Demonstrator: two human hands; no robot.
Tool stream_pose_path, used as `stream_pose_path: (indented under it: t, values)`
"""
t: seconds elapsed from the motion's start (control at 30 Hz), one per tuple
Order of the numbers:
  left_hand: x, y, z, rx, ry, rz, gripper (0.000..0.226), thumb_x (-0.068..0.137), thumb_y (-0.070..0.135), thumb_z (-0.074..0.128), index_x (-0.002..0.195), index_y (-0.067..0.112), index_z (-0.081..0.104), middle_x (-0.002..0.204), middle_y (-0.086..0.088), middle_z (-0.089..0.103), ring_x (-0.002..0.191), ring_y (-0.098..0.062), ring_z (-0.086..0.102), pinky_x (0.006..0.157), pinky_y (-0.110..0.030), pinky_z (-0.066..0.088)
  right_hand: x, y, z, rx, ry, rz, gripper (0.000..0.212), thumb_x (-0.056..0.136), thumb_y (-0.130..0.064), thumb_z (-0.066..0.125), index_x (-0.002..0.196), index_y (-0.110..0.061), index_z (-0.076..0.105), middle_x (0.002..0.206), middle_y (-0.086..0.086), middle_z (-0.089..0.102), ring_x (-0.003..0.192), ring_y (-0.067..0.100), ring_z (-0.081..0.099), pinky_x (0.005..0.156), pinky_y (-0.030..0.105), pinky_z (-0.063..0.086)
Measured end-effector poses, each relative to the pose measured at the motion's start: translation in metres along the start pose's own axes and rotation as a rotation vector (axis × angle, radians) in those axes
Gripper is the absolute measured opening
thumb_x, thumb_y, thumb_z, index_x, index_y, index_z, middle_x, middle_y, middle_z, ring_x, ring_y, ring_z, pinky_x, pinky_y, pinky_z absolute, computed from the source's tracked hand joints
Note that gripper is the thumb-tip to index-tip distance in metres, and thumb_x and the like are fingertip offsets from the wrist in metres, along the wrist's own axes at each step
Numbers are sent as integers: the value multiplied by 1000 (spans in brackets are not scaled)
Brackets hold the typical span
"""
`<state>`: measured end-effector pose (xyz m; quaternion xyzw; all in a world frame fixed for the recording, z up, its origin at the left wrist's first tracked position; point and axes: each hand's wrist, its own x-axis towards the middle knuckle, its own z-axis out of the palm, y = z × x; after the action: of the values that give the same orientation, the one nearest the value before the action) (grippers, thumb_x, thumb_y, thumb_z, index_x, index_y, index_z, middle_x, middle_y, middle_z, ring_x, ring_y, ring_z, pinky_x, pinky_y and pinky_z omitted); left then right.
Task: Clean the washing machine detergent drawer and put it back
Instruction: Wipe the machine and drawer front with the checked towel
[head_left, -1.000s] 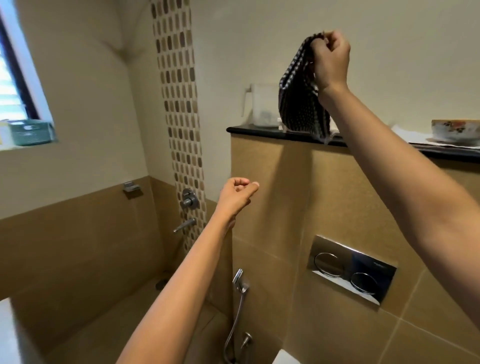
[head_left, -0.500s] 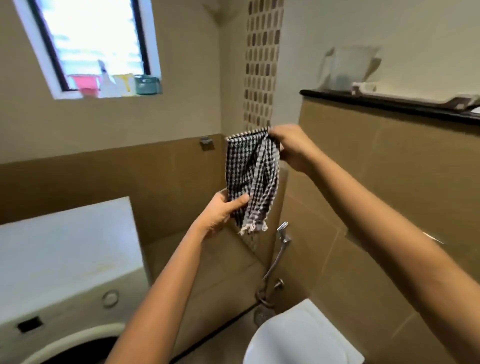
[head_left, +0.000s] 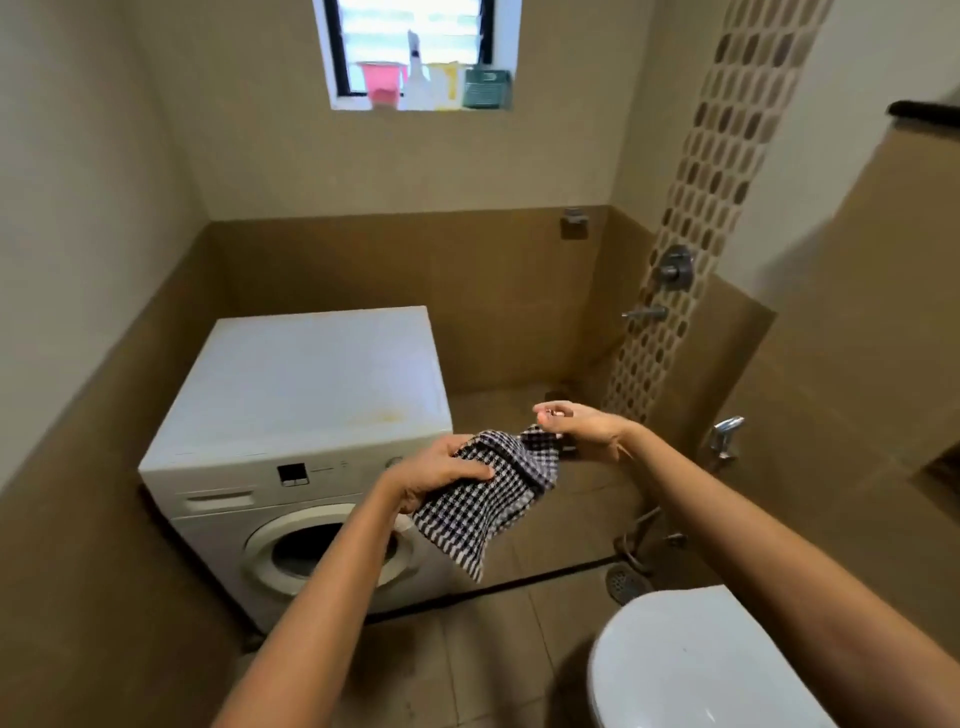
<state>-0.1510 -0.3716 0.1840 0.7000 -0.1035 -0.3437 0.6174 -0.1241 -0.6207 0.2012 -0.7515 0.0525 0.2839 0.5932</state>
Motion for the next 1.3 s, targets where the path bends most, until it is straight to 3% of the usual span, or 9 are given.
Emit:
stream_pose_path:
  t: [0.07,0.17,0.27,0.4,0.57,0.8,0.93,1.1,1.3]
  values:
    - [-7,-2,-33,58,-5,-40,27,90,3,61,117,3,61,104,-15,69,93,-27,68,80,-35,58,23,-8,23,-91,-145,-101,120,47,-69,80,145,-17,32,130,5,51,121,19,51,98,30,46]
    - [-15,-4,-83,97,53,-73,25,91,7,61,114,-2,62,106,-22,68,92,-31,68,89,-44,55,59,-25,63,-306,-345,-169,129,44,-70,81,149,-22,24,143,1,40,132,16,40,102,23,41]
    - [-20,-4,-132,191,101,-57,23,91,12,62,111,0,65,103,-21,68,90,-30,67,90,-48,52,98,-38,118,-478,-366,-203,105,51,-64,82,140,-29,39,138,-12,39,127,7,41,101,21,39]
    - [-31,-6,-194,320,104,-81,30,90,19,67,115,3,64,109,-20,69,100,-32,67,91,-46,55,147,-50,177,-472,-323,-333,65,77,-18,77,134,-31,47,123,-11,60,113,12,59,94,23,48]
    - [-48,-11,-260,534,74,-227,42,78,24,81,110,0,67,106,-17,71,98,-30,70,88,-43,57,199,-81,197,-812,-405,-240,35,84,-26,72,110,-4,66,105,8,70,97,22,64,94,38,50]
    - [-56,-31,-346,687,21,-407,36,73,23,84,105,12,74,101,-4,74,94,-21,71,84,-30,57,264,-128,192,-701,-710,-83,22,92,-12,61,111,0,66,91,-4,71,85,12,67,84,29,54]
    - [-37,-56,-390,811,315,-322,13,79,25,78,89,20,73,82,5,68,81,-15,63,66,-26,46,314,-142,197,-742,-565,-159,11,94,-14,59,99,-18,68,89,-1,67,84,18,63,77,29,55]
    - [0,-81,-435,882,843,-147,23,87,26,71,109,29,74,104,2,73,94,-20,67,73,-29,48,388,-153,208,-950,-184,-425,37,97,-13,53,130,-26,59,125,-3,64,116,14,58,103,30,41]
    - [34,-135,-448,1035,700,-139,38,91,15,64,125,33,65,115,-4,69,98,-19,65,91,-31,53,454,-107,217,-1446,-266,-530,53,99,-7,39,148,-26,33,158,3,23,147,24,15,117,43,18]
